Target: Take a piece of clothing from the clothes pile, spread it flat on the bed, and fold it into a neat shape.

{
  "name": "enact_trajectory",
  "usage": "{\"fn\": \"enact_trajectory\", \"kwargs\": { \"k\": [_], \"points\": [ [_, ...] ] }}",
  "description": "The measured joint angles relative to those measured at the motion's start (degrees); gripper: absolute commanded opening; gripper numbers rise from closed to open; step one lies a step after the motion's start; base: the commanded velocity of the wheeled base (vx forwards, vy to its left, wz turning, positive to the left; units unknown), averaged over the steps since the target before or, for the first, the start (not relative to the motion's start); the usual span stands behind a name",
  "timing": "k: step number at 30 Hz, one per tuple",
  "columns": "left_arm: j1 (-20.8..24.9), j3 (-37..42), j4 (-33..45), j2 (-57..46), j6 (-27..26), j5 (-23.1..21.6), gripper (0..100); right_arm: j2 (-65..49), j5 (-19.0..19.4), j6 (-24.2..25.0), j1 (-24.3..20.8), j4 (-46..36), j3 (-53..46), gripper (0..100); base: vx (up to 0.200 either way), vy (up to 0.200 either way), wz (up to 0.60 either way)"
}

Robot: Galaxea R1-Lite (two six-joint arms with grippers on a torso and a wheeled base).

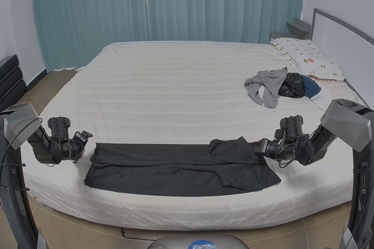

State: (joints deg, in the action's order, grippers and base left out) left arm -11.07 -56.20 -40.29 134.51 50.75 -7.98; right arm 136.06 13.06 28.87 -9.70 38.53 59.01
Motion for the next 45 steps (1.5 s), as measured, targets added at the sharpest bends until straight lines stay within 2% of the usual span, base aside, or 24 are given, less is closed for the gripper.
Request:
{"fn": "enact_trajectory", "kwargs": {
  "k": [4,5,11,19,20,23,29,40,41,45],
  "points": [
    [0.1,1.9,0.4,-1.7,-0.3,-1.9,100,-0.7,0.1,0.0,0.1,0.0,-1.0,0,0.0,0.0,0.0],
    [0.2,2.2,0.7,-2.0,-0.3,-2.2,100,-0.9,0.1,0.0,0.1,0.0,-1.2,100,0.0,0.0,0.0],
    [1.1,3.4,3.9,-3.8,-1.8,-2.9,100,-3.0,0.5,0.7,-0.4,0.0,-3.1,100,0.0,0.0,0.0],
    [2.9,5.3,4.7,-4.4,-4.4,-2.8,100,-6.4,-0.1,11.5,-1.9,-0.7,-4.9,100,0.0,0.0,0.0],
    [3.3,5.4,4.7,-4.4,-4.5,-2.7,0,-6.9,-0.2,12.7,-2.3,-0.7,-5.4,100,0.0,0.0,0.0],
    [4.4,5.8,4.7,-4.4,-4.9,-2.4,0,-8.2,-0.8,15.8,-3.4,-1.7,-6.9,100,0.0,0.0,0.0],
    [5.0,5.9,4.6,-4.4,-5.0,-1.4,0,-9.6,-5.4,19.3,-6.0,-6.5,-7.3,100,0.0,0.0,0.0],
    [5.1,5.3,4.2,-4.6,-5.0,1.4,0,-7.3,-7.5,22.7,-7.4,-12.7,-0.7,100,0.0,0.0,0.0],
    [5.1,5.2,4.2,-4.6,-5.0,1.4,0,-6.7,-7.8,23.1,-7.5,-13.7,0.6,0,0.0,0.0,0.0],
    [5.1,5.2,4.1,-4.8,-5.0,1.5,0,-4.5,-9.3,23.8,-7.6,-16.9,5.1,0,0.0,0.0,0.0]
  ]
}}
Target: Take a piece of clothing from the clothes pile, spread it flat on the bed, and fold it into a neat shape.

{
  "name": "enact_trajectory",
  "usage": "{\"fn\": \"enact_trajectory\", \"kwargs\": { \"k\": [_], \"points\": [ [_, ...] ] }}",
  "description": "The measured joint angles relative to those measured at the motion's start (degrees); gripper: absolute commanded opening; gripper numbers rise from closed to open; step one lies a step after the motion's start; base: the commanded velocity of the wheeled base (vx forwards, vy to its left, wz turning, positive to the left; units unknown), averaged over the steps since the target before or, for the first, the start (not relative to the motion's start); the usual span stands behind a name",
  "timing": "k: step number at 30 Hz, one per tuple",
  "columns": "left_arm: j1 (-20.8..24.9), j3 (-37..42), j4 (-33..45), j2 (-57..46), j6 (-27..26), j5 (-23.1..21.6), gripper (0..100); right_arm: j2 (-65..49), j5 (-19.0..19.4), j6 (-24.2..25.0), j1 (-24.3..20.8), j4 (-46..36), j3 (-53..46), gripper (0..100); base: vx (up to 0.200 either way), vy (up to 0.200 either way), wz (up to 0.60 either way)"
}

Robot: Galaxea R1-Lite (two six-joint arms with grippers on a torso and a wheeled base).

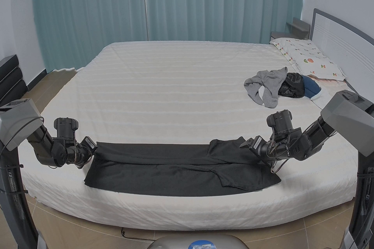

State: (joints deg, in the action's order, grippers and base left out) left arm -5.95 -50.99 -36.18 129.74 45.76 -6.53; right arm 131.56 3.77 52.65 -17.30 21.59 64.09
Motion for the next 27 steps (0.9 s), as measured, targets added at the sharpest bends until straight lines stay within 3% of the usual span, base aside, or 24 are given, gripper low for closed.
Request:
{"fn": "enact_trajectory", "kwargs": {
  "k": [3,20,27],
  "points": [
    [0.1,0.0,0.0,-0.1,0.0,0.0,0,1.7,-1.7,0.3,0.0,-1.8,2.8,0,0.0,0.0,0.0],
    [0.1,-1.5,0.0,-1.4,0.4,0.1,0,3.4,-2.7,2.0,0.5,-2.3,7.5,0,0.0,0.0,0.0],
    [0.1,-4.4,-2.0,-1.5,2.8,2.3,0,3.7,-5.3,2.7,0.9,-0.6,12.9,0,0.0,0.0,0.0]
  ]
}}
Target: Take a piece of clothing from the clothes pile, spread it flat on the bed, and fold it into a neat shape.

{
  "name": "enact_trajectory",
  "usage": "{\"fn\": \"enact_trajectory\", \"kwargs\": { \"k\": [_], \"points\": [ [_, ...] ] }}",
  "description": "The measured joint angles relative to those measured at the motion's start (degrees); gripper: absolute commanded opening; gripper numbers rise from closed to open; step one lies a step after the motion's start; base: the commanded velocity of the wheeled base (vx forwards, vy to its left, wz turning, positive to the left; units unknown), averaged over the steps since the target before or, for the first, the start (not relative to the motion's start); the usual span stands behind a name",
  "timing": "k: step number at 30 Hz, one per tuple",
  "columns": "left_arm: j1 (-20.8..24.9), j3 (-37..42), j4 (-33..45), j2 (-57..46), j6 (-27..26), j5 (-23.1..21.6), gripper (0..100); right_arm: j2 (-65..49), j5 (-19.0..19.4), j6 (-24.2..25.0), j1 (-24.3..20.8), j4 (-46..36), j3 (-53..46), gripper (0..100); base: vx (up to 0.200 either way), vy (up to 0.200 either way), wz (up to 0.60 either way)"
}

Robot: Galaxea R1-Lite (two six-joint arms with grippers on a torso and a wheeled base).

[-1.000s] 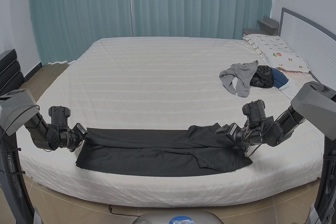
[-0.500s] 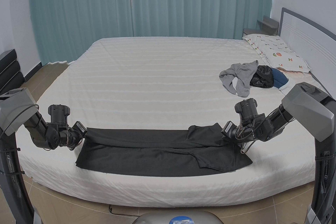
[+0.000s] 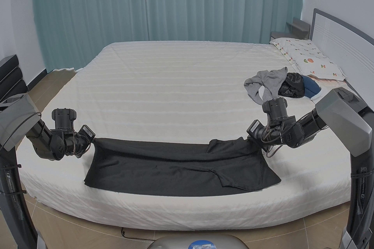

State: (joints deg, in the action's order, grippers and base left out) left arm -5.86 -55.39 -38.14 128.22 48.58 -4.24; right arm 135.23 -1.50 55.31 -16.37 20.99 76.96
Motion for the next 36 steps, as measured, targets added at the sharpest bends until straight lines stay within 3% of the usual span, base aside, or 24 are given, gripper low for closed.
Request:
{"fn": "enact_trajectory", "kwargs": {
  "k": [6,12,16,19,23,29,36],
  "points": [
    [0.0,-1.4,-8.9,0.2,3.3,1.4,0,0.3,-2.1,2.3,1.0,7.0,4.8,0,0.0,0.0,0.0],
    [0.0,0.3,-10.7,0.3,3.2,1.5,0,0.3,-1.8,2.3,1.6,7.8,1.9,0,0.0,0.0,0.0],
    [-0.1,2.4,-10.7,0.4,0.5,1.3,0,0.3,-0.9,1.3,1.7,7.8,-1.2,0,0.0,0.0,0.0],
    [-0.3,5.4,-10.7,0.4,-7.2,1.1,0,0.2,0.6,-0.8,1.7,7.7,-4.3,0,0.0,0.0,0.0],
    [-0.3,9.0,-10.8,0.4,-12.4,1.0,0,0.0,1.9,-4.4,1.8,7.3,-8.0,0,0.0,0.0,0.0],
    [0.7,11.9,-10.4,0.7,-14.8,0.9,0,-0.2,2.5,-8.5,1.5,7.1,-12.4,0,0.0,0.0,0.0],
    [1.0,12.6,-10.3,1.7,-15.5,1.0,0,-0.2,2.5,-9.9,1.2,7.0,-14.1,0,0.0,0.0,0.0]
  ]
}}
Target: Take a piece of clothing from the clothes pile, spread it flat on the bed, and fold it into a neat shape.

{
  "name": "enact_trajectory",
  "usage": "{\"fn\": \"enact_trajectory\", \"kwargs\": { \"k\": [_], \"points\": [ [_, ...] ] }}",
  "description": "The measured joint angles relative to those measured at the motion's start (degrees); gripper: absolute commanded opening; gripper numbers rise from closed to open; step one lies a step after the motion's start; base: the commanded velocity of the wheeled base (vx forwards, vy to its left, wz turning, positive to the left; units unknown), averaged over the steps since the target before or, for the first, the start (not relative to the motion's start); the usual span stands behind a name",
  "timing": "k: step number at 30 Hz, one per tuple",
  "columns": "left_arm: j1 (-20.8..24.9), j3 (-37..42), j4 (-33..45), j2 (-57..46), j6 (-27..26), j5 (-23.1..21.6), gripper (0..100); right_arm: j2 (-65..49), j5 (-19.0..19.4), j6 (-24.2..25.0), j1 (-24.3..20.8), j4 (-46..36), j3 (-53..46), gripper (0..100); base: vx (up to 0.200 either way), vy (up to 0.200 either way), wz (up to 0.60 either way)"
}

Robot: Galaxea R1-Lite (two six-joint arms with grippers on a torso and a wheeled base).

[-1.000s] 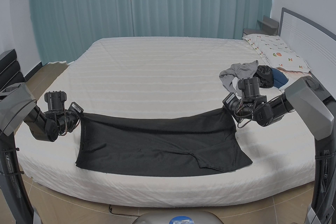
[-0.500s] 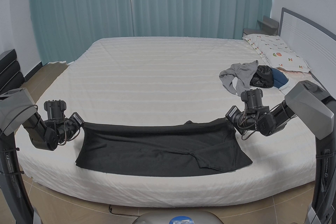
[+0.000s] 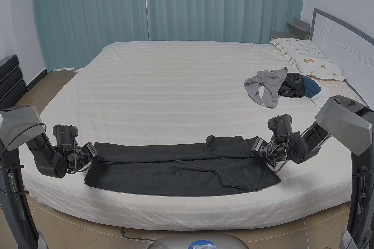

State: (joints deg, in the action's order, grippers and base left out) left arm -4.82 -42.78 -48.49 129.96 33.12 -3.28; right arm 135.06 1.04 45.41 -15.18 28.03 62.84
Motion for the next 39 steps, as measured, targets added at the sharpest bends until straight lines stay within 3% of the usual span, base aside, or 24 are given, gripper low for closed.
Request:
{"fn": "enact_trajectory", "kwargs": {
  "k": [28,29,39],
  "points": [
    [-0.4,-1.1,1.4,0.7,0.3,-0.1,0,-2.9,0.7,-3.5,-0.9,-0.1,-5.0,0,0.0,0.0,0.0],
    [-0.4,-1.1,1.6,0.7,0.3,-0.1,100,-2.7,0.8,-3.6,-0.9,-0.1,-5.1,100,0.0,0.0,0.0],
    [-0.5,-1.6,2.9,0.4,0.5,-0.3,100,-3.6,3.3,-2.0,-0.2,0.6,-5.0,100,0.0,0.0,0.0]
  ]
}}
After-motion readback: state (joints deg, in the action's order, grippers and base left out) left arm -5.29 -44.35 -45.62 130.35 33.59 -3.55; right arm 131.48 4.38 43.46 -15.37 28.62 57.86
